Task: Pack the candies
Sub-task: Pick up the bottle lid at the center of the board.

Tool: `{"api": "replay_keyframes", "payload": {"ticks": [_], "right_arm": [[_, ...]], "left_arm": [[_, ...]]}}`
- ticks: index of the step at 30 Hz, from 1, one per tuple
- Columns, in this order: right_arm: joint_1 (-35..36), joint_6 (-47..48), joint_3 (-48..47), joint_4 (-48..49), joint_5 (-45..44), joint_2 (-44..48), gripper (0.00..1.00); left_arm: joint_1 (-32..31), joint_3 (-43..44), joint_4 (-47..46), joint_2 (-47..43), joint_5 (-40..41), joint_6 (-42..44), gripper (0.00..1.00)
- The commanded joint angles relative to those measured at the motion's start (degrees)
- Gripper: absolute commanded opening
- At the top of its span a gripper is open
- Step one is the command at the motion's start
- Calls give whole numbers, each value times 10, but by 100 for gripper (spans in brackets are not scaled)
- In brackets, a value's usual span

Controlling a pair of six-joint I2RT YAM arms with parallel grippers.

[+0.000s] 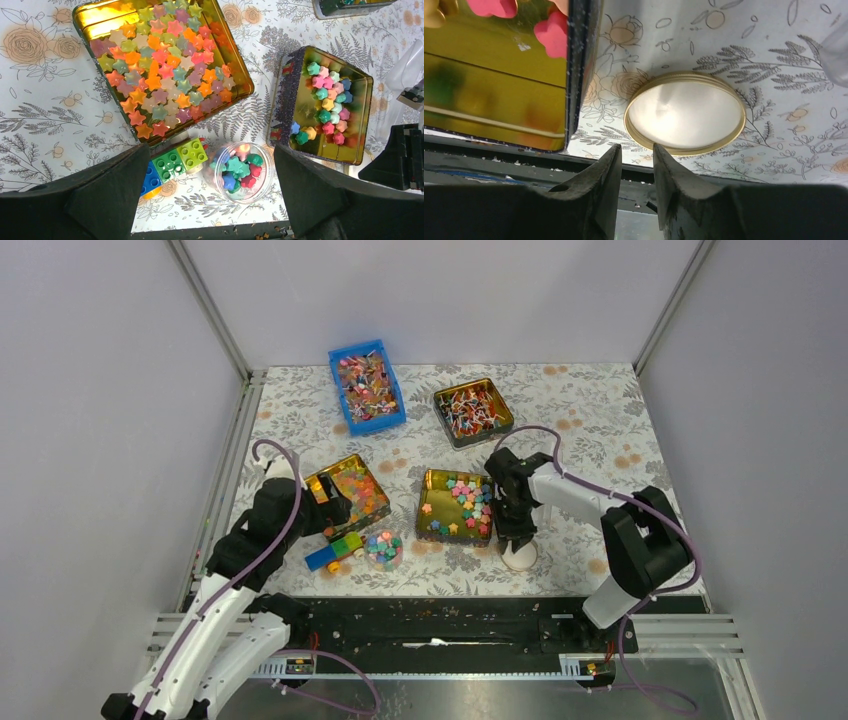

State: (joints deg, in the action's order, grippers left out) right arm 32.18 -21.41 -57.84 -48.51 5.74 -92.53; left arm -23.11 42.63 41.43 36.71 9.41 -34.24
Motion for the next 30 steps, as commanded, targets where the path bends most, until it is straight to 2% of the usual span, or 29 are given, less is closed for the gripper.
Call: {"api": "replay_keyframes", "payload": {"ticks": [1,10,14,18,19,30], "right_arm": [[19,3,7,26,12,-18,36],[40,18,26,55,-7,-62,33],[41,23,38,62,-9,-64,24],[42,26,44,60,-2,-59,2],[42,26,43,57,0,-56,0],[42,27,22,-9,20,12,0]], "left_arm": [[4,-8,-21,-13,0,-17,99],[4,9,-1,-15,19,-12,99],[4,29,16,-17,40,0,99],[4,44,21,-21,52,15,99],[4,48,21,-22,53,19,99],[4,81,-1,-16,28,115,99]]}}
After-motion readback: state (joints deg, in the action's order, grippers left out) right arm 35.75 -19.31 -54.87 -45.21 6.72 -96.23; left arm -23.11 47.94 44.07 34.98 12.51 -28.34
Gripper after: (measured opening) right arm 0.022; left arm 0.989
